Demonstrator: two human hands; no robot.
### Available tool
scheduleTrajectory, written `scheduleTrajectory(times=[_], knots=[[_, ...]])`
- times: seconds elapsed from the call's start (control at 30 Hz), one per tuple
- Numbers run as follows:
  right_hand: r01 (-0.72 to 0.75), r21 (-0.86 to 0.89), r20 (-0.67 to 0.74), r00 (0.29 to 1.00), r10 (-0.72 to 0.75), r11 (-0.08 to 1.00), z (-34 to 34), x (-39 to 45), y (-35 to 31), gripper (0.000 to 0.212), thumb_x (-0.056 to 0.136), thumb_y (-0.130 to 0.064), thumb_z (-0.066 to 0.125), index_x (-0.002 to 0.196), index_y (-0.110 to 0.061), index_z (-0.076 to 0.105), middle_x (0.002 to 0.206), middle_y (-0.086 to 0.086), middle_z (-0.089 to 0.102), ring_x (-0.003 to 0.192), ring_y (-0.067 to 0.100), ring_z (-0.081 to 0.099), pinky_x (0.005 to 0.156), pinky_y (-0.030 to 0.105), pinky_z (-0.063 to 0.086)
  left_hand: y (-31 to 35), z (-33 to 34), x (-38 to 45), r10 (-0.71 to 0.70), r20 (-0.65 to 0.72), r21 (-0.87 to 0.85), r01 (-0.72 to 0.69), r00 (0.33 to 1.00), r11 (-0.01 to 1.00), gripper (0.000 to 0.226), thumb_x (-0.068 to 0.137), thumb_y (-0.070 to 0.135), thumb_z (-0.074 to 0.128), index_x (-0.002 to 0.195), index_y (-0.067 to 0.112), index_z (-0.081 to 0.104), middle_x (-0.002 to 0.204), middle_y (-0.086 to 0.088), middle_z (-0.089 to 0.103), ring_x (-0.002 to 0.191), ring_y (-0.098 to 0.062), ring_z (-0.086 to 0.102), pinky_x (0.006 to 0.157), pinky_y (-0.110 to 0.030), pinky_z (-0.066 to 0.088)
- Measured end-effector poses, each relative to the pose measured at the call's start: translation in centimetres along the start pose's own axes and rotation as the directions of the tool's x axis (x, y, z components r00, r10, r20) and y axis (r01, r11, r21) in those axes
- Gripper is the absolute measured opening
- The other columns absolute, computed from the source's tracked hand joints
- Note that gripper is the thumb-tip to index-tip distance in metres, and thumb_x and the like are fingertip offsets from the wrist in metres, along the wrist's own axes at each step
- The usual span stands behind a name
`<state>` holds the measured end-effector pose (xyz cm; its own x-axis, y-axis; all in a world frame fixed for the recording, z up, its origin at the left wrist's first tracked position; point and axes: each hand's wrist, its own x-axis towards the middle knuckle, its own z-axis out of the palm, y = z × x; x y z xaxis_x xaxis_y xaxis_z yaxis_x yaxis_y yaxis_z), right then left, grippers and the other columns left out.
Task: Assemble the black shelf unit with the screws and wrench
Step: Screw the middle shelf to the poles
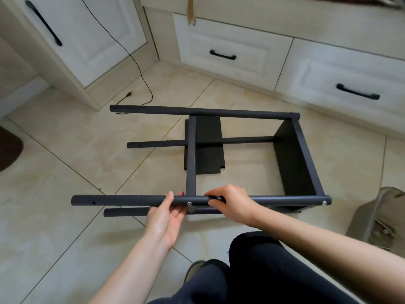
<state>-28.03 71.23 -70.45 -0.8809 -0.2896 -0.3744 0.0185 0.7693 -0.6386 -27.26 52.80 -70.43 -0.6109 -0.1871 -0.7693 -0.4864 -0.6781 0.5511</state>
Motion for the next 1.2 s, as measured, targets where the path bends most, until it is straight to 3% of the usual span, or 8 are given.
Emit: scheduleTrajectory(times=[0.2,0.4,0.57,0.7,0.8,0.93,1.1,1.2], knots=[[0.061,0.115,-0.081,0.995,-0.052,0.991,-2.9,0.0,-0.8,0.027,0.100,-0.027,0.054,0.123,-0.028,0.067,0.089,-0.007,0.068,0.082,0.014,0.063,0.077,0.030,0.050,2.6,3.3,-1.8,0.150,0.102,0.074,-0.158,0.983,0.985,0.024,0.103,0.008,0.052,0.126,0.007,0.045,0.116,-0.025,0.067,0.111,-0.035,0.067,0.104,-0.052,0.048],[0.125,0.258,-0.184,0.980,-0.078,0.958,-6.8,-1.3,-1.5,0.026,0.098,-0.026,0.057,0.122,-0.027,0.069,0.088,-0.008,0.070,0.084,0.009,0.063,0.077,0.023,0.053,4.8,7.4,-4.6,0.321,0.260,0.094,-0.354,0.911,0.930,0.021,0.101,0.009,0.057,0.120,0.011,0.050,0.094,-0.009,0.077,0.095,-0.023,0.076,0.087,-0.039,0.060],[0.129,0.407,-0.236,0.971,-0.033,0.904,-10.0,-3.1,-1.5,0.027,0.097,-0.025,0.061,0.122,-0.030,0.068,0.088,-0.026,0.070,0.091,-0.007,0.065,0.070,0.006,0.050,6.1,11.1,-7.5,0.374,0.402,0.180,-0.473,0.836,0.863,0.026,0.099,0.015,0.060,0.124,0.018,0.052,0.106,-0.012,0.075,0.097,-0.021,0.075,0.080,-0.031,0.062],[0.121,0.449,-0.230,0.973,-0.016,0.885,-12.4,-5.0,-1.8,0.024,0.096,-0.019,0.061,0.109,-0.040,0.062,0.104,-0.013,0.069,0.097,0.000,0.067,0.078,0.013,0.054,6.4,13.9,-9.7,0.393,0.527,0.250,-0.579,0.753,0.776,0.027,0.098,0.017,0.061,0.123,0.025,0.051,0.107,-0.009,0.075,0.098,-0.017,0.075,0.085,-0.032,0.060],[0.111,0.437,-0.209,0.978,-0.020,0.893,-13.9,-6.7,-1.3,0.027,0.095,-0.015,0.063,0.114,-0.034,0.061,0.111,-0.007,0.069,0.103,0.005,0.067,0.089,0.021,0.054,5.9,15.5,-11.1,0.376,0.618,0.281,-0.641,0.690,0.715,0.027,0.097,0.017,0.064,0.117,0.029,0.052,0.098,-0.004,0.078,0.097,-0.016,0.075,0.093,-0.039,0.057],[0.077,0.495,-0.197,0.980,0.026,0.865,-15.0,-9.1,0.0,0.030,0.094,-0.009,0.063,0.116,-0.029,0.062,0.109,-0.010,0.069,0.097,-0.003,0.068,0.075,0.012,0.053,4.3,17.2,-13.0,0.359,0.707,0.330,-0.733,0.610,0.595,0.029,0.094,0.024,0.070,0.110,0.038,0.051,0.097,0.001,0.078,0.097,-0.015,0.075,0.097,-0.042,0.055],[0.065,0.581,-0.197,0.978,0.063,0.812,-15.7,-11.9,1.3,0.042,0.093,-0.011,0.067,0.132,-0.021,0.057,0.119,-0.009,0.068,0.107,-0.003,0.065,0.084,0.014,0.052,2.6,18.9,-15.2,0.320,0.806,0.368,-0.845,0.497,0.387,0.029,0.091,0.036,0.074,0.100,0.045,0.048,0.093,0.008,0.076,0.091,-0.005,0.073,0.072,-0.016,0.054],[0.045,0.610,-0.186,0.979,0.088,0.791,-16.0,-13.9,2.4,0.041,0.094,-0.013,0.064,0.133,-0.021,0.056,0.126,-0.006,0.067,0.113,0.001,0.063,0.096,0.020,0.051,1.9,19.3,-16.1,0.286,0.847,0.354,-0.877,0.448,0.324,0.028,0.092,0.034,0.073,0.097,0.045,0.047,0.093,0.006,0.076,0.091,-0.005,0.073,0.067,-0.013,0.054]])
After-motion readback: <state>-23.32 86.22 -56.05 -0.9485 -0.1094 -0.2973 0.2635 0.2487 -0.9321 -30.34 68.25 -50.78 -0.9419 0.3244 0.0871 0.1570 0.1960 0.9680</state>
